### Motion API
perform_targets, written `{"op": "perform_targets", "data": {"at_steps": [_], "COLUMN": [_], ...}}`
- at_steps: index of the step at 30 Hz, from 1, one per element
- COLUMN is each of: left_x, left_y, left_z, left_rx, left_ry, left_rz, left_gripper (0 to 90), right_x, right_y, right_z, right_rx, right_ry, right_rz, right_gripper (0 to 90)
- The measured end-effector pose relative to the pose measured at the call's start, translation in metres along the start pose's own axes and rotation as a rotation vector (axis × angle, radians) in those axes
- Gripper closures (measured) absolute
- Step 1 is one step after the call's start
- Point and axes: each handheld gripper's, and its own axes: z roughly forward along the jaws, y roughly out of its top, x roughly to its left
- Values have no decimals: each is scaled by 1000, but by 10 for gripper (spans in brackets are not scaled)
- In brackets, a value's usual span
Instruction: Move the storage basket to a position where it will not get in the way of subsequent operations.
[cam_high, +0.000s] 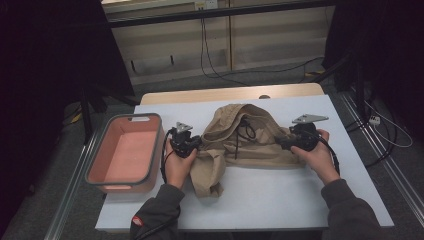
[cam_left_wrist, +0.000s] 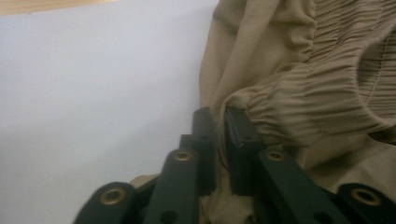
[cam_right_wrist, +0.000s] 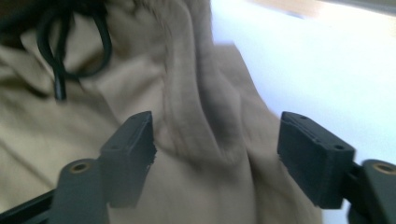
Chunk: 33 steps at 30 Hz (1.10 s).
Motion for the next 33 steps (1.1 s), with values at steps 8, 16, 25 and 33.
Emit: {"op": "perform_targets", "data": {"at_steps": [8, 16, 25, 33], "left_x": [1, -5, -5, -6], "left_y": [4, 10, 8, 8], "left_z": [-12, -28, -31, -35], "left_rx": [-45, -69, -70, -74], "left_ry": [8, -49, -88, -95], "left_rz": [-3, -3, 10, 10], "left_gripper": [378, 248, 211, 210], "right_x": [3, 7, 12, 21], "right_y": [-22, -23, -30, -41], "right_z": [10, 7, -5, -27], "right_rx": [121, 100, 99, 119], "right_ry": [-18, 2, 36, 87], "right_rz": [-26, -29, -30, -60], "right_gripper": [239, 640, 900, 900]}}
